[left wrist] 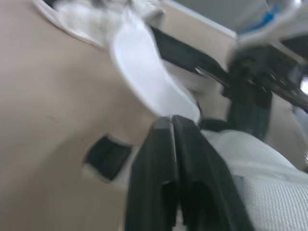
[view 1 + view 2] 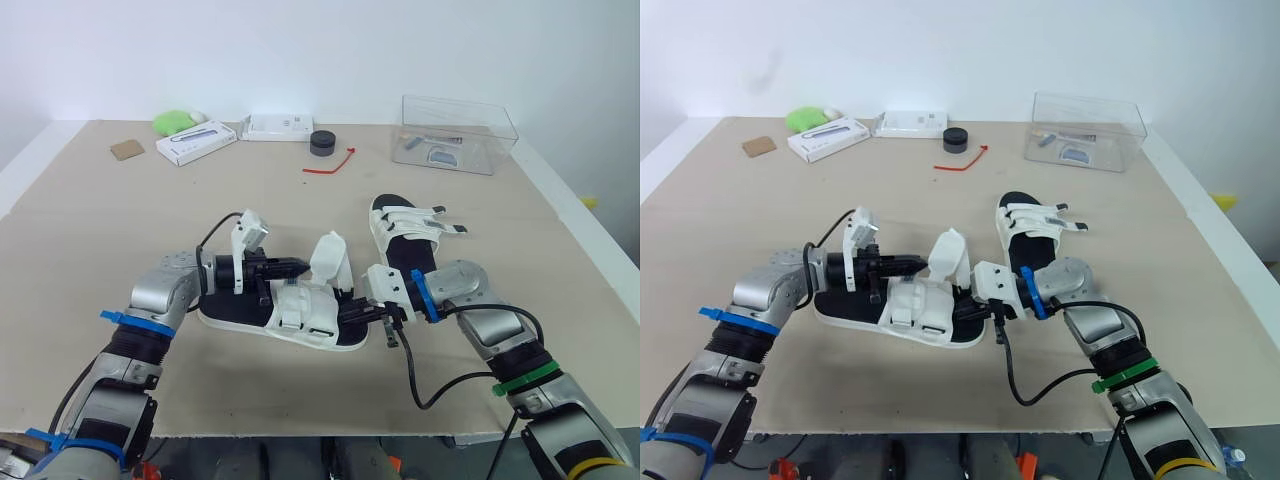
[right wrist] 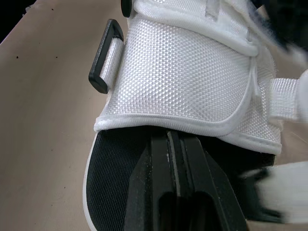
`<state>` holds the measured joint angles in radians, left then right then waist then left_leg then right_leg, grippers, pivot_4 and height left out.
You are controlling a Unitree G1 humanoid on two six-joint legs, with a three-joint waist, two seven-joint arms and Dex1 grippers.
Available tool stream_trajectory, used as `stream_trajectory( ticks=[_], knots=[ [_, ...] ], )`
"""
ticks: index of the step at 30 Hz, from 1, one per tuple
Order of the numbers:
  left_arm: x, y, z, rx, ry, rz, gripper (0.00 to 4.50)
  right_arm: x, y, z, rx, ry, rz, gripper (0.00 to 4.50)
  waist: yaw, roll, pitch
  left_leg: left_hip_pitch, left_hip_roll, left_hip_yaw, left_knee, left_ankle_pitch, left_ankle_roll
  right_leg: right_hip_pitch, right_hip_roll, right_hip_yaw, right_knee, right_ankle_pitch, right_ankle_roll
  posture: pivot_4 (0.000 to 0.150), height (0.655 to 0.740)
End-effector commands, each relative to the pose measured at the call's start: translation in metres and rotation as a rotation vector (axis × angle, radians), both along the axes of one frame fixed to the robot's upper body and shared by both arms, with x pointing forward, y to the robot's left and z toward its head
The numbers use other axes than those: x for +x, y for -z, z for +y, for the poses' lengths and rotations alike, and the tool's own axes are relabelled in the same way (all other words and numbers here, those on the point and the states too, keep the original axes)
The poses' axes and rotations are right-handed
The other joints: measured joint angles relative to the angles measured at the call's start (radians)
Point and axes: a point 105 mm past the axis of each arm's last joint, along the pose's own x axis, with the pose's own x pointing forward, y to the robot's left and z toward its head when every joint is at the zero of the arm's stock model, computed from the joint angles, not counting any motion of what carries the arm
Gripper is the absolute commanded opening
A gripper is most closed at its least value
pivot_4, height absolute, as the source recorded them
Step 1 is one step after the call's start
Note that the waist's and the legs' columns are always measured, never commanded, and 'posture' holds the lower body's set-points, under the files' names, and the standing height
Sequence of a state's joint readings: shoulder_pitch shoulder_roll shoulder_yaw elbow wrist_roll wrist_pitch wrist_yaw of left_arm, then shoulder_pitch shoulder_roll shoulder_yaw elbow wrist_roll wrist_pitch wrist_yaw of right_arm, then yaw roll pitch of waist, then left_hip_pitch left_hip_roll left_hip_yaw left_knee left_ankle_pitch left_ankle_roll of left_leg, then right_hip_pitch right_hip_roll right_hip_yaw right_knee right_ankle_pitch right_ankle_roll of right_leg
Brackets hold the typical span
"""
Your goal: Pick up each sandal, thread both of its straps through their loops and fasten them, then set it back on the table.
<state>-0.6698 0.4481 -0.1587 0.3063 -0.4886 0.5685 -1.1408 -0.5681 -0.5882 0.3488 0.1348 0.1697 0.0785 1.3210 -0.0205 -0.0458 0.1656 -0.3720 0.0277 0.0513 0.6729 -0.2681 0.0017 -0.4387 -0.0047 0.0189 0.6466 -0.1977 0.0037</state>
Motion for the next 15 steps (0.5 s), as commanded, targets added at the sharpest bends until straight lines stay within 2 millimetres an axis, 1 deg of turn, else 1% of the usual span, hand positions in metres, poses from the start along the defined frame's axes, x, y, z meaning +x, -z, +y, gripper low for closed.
stream_trajectory(
  ticks=[1, 4, 7, 15],
  knots=[
    [0.003, -0.007, 0.004, 0.003, -0.011, 0.000, 0.03, 0.004, 0.009, -0.007, -0.049, 0.042, 0.008, 0.00, 0.000, 0.000, 0.000, 0.000, 0.000, 0.000, 0.000, 0.000, 0.000, 0.000, 0.000, 0.000, 0.000, 0.000, 0.000, 0.150, 0.7400],
    [0.000, 0.004, 0.011, 0.054, -0.006, 0.037, 0.03, 0.003, 0.009, -0.008, -0.050, 0.043, 0.009, 0.00, 0.000, 0.000, 0.000, 0.000, 0.000, 0.000, 0.000, 0.000, 0.000, 0.000, 0.000, 0.000, 0.000, 0.000, 0.000, 0.150, 0.7400],
    [-0.002, 0.009, 0.018, 0.090, -0.010, 0.054, 0.03, 0.003, 0.010, -0.008, -0.050, 0.043, 0.008, 0.00, 0.000, 0.000, 0.000, 0.000, 0.000, 0.000, 0.000, 0.000, 0.000, 0.000, 0.000, 0.000, 0.000, 0.000, 0.000, 0.150, 0.7400],
    [-0.013, 0.004, 0.028, 0.099, -0.002, 0.114, 0.03, 0.009, 0.006, -0.004, -0.030, 0.044, -0.025, 0.00, -0.001, 0.000, 0.000, 0.000, 0.001, 0.000, 0.000, 0.000, 0.000, 0.000, 0.000, 0.000, 0.000, 0.000, 0.000, 0.150, 0.7400]
  ],
)
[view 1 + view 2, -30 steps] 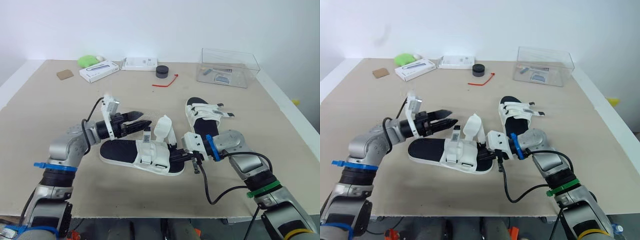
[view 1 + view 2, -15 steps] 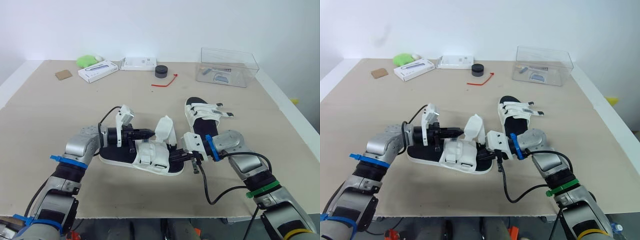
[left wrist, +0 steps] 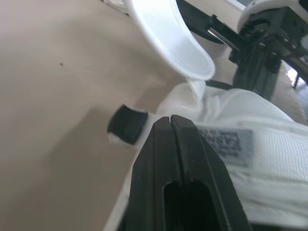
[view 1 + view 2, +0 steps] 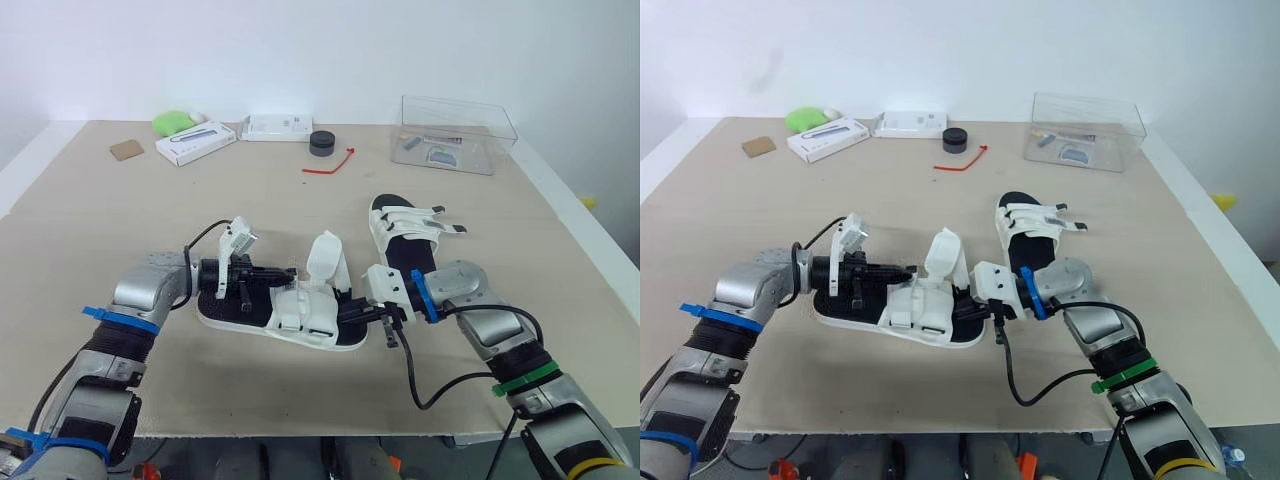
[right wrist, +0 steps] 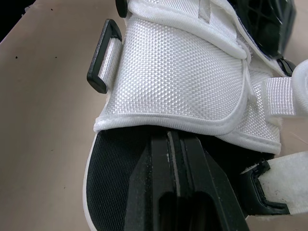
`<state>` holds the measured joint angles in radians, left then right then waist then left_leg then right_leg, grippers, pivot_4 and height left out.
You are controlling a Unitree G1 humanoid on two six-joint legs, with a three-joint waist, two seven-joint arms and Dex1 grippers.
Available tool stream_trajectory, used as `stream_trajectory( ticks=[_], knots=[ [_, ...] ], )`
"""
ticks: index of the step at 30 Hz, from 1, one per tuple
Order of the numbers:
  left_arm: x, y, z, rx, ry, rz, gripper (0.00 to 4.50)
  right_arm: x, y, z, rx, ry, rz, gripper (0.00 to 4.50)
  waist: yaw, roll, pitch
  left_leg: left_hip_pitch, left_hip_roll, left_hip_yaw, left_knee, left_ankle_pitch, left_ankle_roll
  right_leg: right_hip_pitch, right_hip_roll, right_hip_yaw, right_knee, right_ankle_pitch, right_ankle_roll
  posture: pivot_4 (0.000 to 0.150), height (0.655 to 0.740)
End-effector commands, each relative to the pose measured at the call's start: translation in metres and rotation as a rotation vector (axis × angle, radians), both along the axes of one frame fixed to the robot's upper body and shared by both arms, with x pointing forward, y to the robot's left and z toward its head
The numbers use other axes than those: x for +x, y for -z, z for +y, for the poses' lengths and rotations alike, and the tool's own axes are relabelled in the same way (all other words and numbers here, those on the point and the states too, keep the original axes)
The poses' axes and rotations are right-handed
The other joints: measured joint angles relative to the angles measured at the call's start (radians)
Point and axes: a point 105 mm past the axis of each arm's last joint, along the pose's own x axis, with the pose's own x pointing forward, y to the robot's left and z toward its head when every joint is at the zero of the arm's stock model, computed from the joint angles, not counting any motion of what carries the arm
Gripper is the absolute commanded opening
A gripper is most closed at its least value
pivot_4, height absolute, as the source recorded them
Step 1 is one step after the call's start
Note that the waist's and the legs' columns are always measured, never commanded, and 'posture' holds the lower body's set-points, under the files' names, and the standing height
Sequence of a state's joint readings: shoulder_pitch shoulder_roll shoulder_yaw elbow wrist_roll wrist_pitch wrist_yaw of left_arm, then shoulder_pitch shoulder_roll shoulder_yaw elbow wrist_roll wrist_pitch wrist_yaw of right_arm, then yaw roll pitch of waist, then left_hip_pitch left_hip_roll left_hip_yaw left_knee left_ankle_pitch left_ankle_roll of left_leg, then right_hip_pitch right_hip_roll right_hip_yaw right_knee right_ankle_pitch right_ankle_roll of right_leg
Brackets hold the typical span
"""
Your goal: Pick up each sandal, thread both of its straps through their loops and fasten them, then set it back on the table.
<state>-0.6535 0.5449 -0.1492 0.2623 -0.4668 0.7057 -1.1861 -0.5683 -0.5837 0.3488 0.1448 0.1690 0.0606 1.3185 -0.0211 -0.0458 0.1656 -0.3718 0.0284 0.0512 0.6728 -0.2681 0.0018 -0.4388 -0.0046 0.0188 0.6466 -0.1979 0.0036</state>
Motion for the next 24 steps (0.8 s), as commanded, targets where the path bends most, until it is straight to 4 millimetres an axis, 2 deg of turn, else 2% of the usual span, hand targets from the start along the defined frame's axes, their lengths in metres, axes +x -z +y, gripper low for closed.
stream_trajectory(
  ticks=[1, 7, 12, 14, 17, 24],
  knots=[
    [-0.009, -0.003, 0.000, -0.001, 0.022, 0.022, 0.03, 0.010, 0.005, -0.004, -0.033, 0.047, -0.021, 0.00, -0.001, 0.000, 0.000, 0.000, 0.000, 0.000, 0.000, 0.000, 0.000, 0.000, 0.000, 0.000, 0.000, 0.000, 0.000, 0.150, 0.7400],
    [-0.011, -0.012, -0.002, -0.037, 0.009, 0.008, 0.03, 0.016, 0.004, -0.005, -0.041, 0.044, -0.056, 0.00, -0.001, 0.000, 0.000, 0.000, 0.000, 0.000, 0.000, 0.000, 0.000, 0.000, 0.000, 0.000, 0.000, 0.000, 0.000, 0.150, 0.7400],
    [0.009, -0.041, -0.006, -0.175, -0.081, 0.024, 0.03, 0.014, 0.006, -0.005, -0.042, 0.035, -0.054, 0.00, -0.001, -0.001, 0.000, 0.000, 0.000, 0.000, 0.000, 0.000, 0.000, 0.000, 0.000, 0.000, 0.000, 0.000, 0.000, 0.150, 0.7400],
    [0.012, -0.049, -0.011, -0.213, -0.076, 0.084, 0.03, 0.014, 0.007, -0.005, -0.042, 0.033, -0.052, 0.00, -0.001, -0.001, 0.000, 0.000, 0.000, 0.000, 0.000, 0.000, 0.000, 0.000, 0.000, 0.000, 0.000, 0.000, 0.000, 0.150, 0.7400],
    [0.012, -0.049, -0.012, -0.218, -0.075, 0.141, 0.03, 0.014, 0.007, -0.004, -0.040, 0.036, -0.053, 0.00, -0.004, 0.000, 0.000, 0.000, 0.000, 0.000, 0.000, 0.000, 0.000, 0.000, 0.001, 0.000, 0.000, 0.000, 0.000, 0.150, 0.7400],
    [0.017, -0.042, 0.002, -0.224, -0.127, 0.265, 0.03, 0.011, 0.007, -0.006, -0.039, 0.043, -0.052, 0.00, -0.004, 0.000, 0.000, 0.000, 0.000, 0.000, 0.000, 0.000, 0.000, 0.000, 0.000, 0.000, 0.000, 0.000, 0.000, 0.150, 0.7400]
  ],
)
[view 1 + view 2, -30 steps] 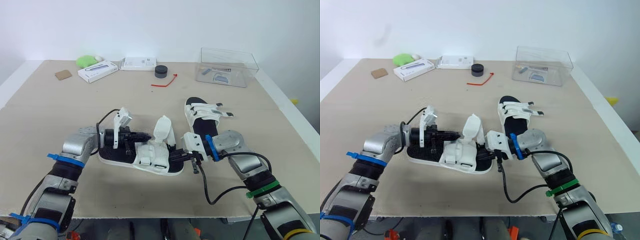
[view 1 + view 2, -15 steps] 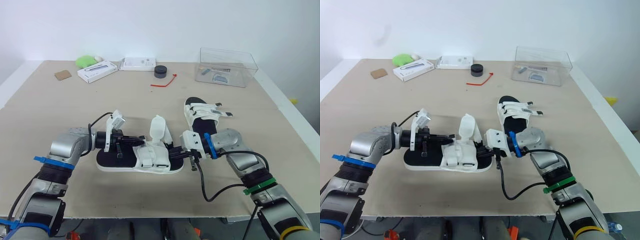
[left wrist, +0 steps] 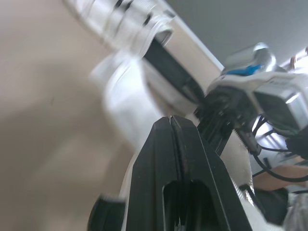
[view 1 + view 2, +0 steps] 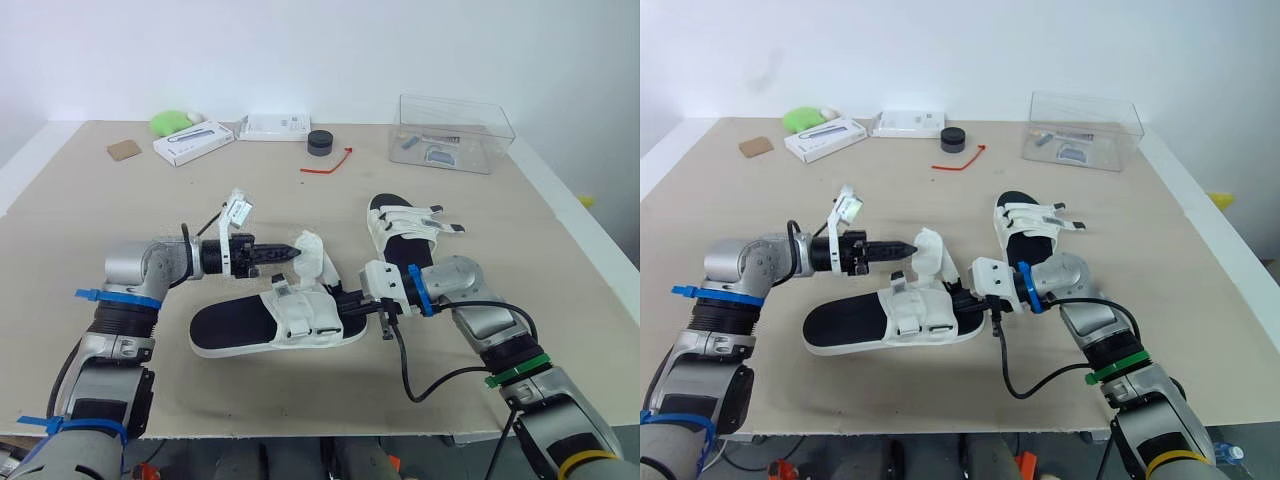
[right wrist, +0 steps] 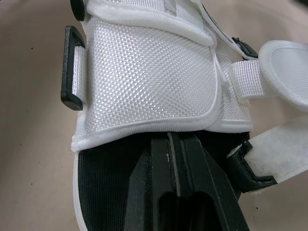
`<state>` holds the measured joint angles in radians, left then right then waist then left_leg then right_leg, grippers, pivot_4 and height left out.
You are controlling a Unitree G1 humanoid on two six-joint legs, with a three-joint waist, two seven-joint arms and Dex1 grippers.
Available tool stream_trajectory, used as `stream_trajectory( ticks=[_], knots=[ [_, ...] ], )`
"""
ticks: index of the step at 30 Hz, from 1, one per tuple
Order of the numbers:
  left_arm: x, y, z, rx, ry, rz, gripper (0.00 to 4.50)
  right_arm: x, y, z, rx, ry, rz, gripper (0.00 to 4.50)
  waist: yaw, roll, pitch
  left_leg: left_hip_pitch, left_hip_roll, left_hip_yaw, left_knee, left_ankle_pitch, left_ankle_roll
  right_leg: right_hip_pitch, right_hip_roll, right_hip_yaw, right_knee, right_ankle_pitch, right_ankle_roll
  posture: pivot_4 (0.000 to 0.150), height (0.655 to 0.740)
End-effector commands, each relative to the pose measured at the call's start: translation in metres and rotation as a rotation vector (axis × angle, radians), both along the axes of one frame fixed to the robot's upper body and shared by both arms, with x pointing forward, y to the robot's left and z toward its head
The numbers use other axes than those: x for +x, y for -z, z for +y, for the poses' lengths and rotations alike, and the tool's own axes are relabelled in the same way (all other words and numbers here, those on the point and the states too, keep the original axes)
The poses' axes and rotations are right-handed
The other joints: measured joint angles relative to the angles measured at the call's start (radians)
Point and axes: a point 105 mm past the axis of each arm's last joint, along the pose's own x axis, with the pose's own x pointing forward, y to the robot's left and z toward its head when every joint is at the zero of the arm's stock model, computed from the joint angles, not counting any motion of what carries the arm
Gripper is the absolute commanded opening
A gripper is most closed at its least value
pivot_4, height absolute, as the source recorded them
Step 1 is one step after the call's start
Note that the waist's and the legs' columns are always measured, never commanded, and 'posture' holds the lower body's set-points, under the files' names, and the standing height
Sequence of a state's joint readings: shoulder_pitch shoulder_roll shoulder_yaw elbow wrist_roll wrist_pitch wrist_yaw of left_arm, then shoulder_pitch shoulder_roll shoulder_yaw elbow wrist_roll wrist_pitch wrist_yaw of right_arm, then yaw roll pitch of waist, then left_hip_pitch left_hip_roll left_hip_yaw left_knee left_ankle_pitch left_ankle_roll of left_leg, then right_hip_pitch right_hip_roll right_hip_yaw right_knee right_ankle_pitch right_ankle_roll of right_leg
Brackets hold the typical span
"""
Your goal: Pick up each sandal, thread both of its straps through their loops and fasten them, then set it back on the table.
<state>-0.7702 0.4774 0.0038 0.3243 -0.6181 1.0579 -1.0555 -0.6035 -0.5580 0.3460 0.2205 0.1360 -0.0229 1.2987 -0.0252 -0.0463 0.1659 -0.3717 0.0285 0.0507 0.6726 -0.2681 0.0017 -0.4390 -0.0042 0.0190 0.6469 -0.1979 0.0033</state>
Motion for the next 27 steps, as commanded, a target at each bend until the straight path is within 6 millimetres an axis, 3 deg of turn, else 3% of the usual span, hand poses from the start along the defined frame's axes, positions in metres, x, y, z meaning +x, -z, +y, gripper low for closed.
stream_trajectory(
  ticks=[1, 6, 7, 8, 9, 10, 12, 14, 15, 17, 27],
  knots=[
    [0.005, -0.011, 0.011, -0.040, -0.029, 0.041, 0.03, 0.000, 0.010, -0.009, -0.044, 0.038, 0.013, 0.00, 0.001, 0.000, 0.000, 0.000, 0.000, 0.000, 0.000, 0.000, 0.000, 0.000, 0.000, 0.000, 0.000, 0.000, 0.000, 0.150, 0.7400],
    [0.006, -0.011, 0.009, -0.078, -0.035, 0.127, 0.03, 0.000, 0.010, -0.010, -0.045, 0.043, 0.015, 0.00, 0.001, 0.000, 0.000, 0.000, 0.000, 0.000, 0.000, 0.000, 0.000, 0.000, 0.000, 0.000, 0.000, 0.000, 0.000, 0.150, 0.7400],
    [0.005, -0.010, 0.007, -0.075, -0.025, 0.132, 0.54, 0.000, 0.010, -0.010, -0.045, 0.044, 0.015, 0.00, 0.001, 0.000, 0.000, 0.000, 0.000, 0.000, 0.000, 0.000, 0.000, 0.000, 0.000, 0.000, 0.000, 0.000, 0.000, 0.150, 0.7400],
    [0.005, -0.008, 0.005, -0.072, -0.024, 0.142, 0.72, 0.000, 0.010, -0.010, -0.045, 0.044, 0.015, 0.00, 0.001, 0.000, 0.000, 0.000, 0.000, 0.000, 0.000, 0.000, 0.000, 0.000, 0.000, 0.000, 0.000, 0.000, 0.000, 0.150, 0.7400],
    [0.004, -0.007, 0.003, -0.071, -0.021, 0.147, 1.37, 0.000, 0.010, -0.010, -0.045, 0.045, 0.015, 0.00, 0.001, 0.000, 0.000, 0.000, 0.000, 0.000, 0.000, 0.000, 0.000, 0.000, -0.001, 0.000, 0.000, 0.000, 0.000, 0.150, 0.7400],
    [0.005, -0.005, 0.002, -0.067, -0.025, 0.148, 1.63, 0.000, 0.010, -0.010, -0.046, 0.045, 0.016, 0.00, 0.001, 0.000, 0.000, 0.000, 0.000, 0.000, 0.000, 0.000, 0.000, 0.000, -0.001, 0.000, 0.000, 0.000, 0.000, 0.150, 0.7400],
    [0.008, -0.003, 0.000, -0.060, -0.040, 0.151, 2.59, 0.000, 0.010, -0.009, -0.045, 0.046, 0.017, 0.00, 0.001, 0.000, 0.000, 0.000, 0.000, 0.000, 0.000, 0.000, 0.000, 0.000, -0.001, 0.000, 0.000, 0.000, 0.000, 0.150, 0.7400],
    [0.011, -0.004, -0.001, -0.066, -0.044, 0.156, 3.16, 0.000, 0.010, -0.009, -0.046, 0.046, 0.018, 0.00, 0.001, 0.000, 0.000, 0.000, 0.000, 0.000, 0.000, 0.000, 0.000, 0.000, -0.001, 0.000, 0.000, 0.000, 0.000, 0.150, 0.7400],
    [0.011, -0.005, -0.001, -0.069, -0.044, 0.156, 3.85, 0.000, 0.010, -0.009, -0.046, 0.046, 0.019, 0.00, 0.001, 0.000, 0.000, 0.000, 0.000, 0.000, 0.000, 0.000, 0.000, 0.000, 0.000, 0.000, 0.000, 0.000, 0.000, 0.150, 0.7400],
    [0.014, -0.005, -0.003, -0.072, -0.048, 0.160, 4.39, 0.000, 0.010, -0.009, -0.047, 0.047, 0.020, 0.00, 0.001, 0.000, 0.000, 0.000, 0.000, 0.000, 0.000, 0.000, 0.000, 0.000, 0.000, 0.000, 0.000, 0.000, 0.000, 0.150, 0.7400],
    [0.008, -0.026, -0.029, -0.200, 0.075, 0.211, 4.39, 0.000, 0.011, -0.009, -0.051, 0.046, 0.021, 0.00, 0.000, 0.000, 0.000, 0.000, -0.001, 0.000, 0.000, 0.000, 0.000, 0.000, 0.000, 0.000, 0.000, 0.000, 0.000, 0.150, 0.7400]
  ],
)
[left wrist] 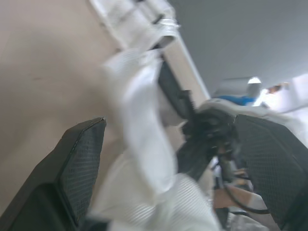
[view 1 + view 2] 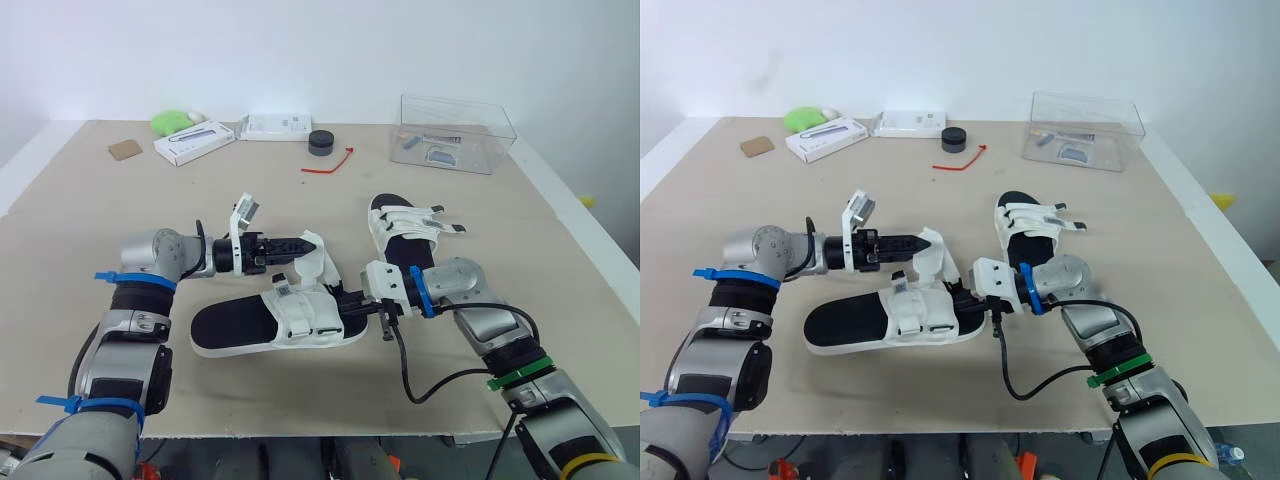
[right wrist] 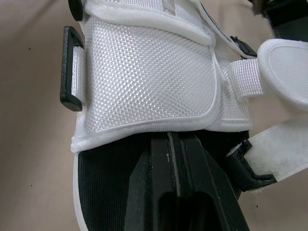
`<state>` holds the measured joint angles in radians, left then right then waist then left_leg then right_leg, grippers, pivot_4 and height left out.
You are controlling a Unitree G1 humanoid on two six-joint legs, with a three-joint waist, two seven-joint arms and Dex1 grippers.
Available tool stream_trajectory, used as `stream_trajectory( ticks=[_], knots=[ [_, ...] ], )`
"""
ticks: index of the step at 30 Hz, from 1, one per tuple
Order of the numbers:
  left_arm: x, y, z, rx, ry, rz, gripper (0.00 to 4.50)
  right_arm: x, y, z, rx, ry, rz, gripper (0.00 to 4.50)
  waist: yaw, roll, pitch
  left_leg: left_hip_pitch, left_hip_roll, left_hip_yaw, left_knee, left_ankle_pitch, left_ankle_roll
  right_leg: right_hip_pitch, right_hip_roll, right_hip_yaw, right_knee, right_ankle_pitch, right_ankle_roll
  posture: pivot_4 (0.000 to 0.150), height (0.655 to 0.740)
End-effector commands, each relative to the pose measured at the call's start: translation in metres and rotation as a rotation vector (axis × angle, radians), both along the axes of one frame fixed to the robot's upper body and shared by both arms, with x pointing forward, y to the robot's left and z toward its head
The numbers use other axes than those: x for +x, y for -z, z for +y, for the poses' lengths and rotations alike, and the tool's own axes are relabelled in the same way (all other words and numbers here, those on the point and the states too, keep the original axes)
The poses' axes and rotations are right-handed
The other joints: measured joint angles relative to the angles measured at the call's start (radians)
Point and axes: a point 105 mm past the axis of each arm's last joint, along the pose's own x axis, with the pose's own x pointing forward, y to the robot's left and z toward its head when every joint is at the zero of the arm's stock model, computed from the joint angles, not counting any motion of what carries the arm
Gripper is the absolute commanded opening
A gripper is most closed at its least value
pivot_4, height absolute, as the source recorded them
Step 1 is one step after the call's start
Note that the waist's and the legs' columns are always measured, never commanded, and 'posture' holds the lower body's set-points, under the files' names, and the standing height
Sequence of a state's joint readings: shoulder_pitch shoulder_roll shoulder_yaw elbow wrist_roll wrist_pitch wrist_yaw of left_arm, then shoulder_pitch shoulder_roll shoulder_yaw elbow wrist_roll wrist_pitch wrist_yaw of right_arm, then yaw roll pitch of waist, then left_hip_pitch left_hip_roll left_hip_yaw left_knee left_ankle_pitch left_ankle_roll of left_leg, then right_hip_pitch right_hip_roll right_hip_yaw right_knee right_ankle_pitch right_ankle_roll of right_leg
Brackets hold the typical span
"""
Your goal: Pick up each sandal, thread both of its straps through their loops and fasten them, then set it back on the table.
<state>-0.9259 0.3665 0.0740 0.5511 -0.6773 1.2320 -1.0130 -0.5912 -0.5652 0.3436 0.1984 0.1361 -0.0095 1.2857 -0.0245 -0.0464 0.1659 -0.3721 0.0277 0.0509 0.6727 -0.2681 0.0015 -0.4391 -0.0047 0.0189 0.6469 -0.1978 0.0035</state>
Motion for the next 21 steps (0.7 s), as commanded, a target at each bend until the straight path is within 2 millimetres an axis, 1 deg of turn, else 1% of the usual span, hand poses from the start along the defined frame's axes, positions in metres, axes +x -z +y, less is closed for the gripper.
stream_trajectory(
  ticks=[1, 5, 7, 16, 21],
  knots=[
    [-0.003, -0.016, -0.002, -0.057, 0.035, -0.020, 4.39, 0.001, 0.011, -0.008, -0.052, 0.034, 0.023, 0.00, 0.000, 0.000, 0.000, 0.000, 0.000, 0.000, 0.000, 0.000, 0.000, 0.000, 0.000, 0.000, 0.000, 0.000, 0.000, 0.150, 0.7400],
    [-0.012, -0.031, -0.008, -0.122, 0.105, -0.017, 4.39, 0.001, 0.011, -0.010, -0.055, 0.036, 0.023, 0.00, 0.000, 0.000, 0.000, 0.000, 0.000, 0.000, 0.000, 0.000, 0.000, 0.000, 0.000, 0.000, 0.000, 0.000, 0.000, 0.150, 0.7400],
    [-0.016, -0.033, -0.007, -0.120, 0.124, -0.016, 4.39, 0.001, 0.011, -0.010, -0.057, 0.036, 0.023, 0.00, 0.000, 0.000, 0.000, 0.000, 0.000, 0.000, 0.000, 0.000, 0.000, 0.000, 0.000, 0.000, 0.000, 0.000, 0.000, 0.150, 0.7400],
    [-0.032, -0.028, 0.007, -0.079, 0.188, 0.011, 4.39, 0.001, 0.012, -0.011, -0.058, 0.038, 0.023, 0.00, 0.000, 0.000, 0.000, 0.000, 0.000, 0.000, 0.000, 0.000, 0.000, 0.000, 0.000, 0.000, 0.000, 0.000, 0.000, 0.150, 0.7400],
    [-0.041, -0.015, 0.008, -0.013, 0.219, -0.004, 4.39, 0.000, 0.012, -0.010, -0.060, 0.037, 0.023, 0.00, 0.000, 0.000, 0.000, 0.000, 0.000, 0.000, 0.000, 0.000, 0.000, 0.000, 0.000, 0.000, 0.000, 0.000, 0.000, 0.150, 0.7400]
  ],
)
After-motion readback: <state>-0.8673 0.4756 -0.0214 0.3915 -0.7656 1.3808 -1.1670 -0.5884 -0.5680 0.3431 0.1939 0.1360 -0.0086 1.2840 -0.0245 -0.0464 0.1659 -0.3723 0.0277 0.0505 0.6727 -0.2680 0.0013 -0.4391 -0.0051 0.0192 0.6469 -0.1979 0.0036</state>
